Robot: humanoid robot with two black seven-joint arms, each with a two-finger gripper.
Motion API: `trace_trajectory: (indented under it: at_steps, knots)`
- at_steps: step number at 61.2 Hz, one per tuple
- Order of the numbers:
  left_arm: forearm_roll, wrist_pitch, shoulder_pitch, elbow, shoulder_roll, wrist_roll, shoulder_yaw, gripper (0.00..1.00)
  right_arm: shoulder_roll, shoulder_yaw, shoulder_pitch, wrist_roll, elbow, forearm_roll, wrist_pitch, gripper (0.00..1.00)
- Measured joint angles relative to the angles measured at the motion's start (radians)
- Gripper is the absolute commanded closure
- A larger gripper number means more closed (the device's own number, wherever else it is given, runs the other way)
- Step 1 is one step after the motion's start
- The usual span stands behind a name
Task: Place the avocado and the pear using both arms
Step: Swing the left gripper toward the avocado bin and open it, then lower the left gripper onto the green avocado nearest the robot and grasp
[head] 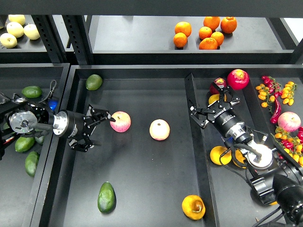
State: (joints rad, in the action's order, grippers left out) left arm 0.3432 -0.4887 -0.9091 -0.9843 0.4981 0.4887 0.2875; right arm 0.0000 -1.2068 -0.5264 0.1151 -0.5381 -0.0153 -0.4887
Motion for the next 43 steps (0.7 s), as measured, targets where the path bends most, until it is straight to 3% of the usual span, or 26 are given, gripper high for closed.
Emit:
trace_trajectory:
  at_steps: [43]
  knots:
    - [0.245, 0.0, 0.081, -0.077, -0.002, 0.0, -0.128, 0.01, 0.0, 0.0, 0.015, 0.001, 0.003, 0.0, 0.0, 0.01]
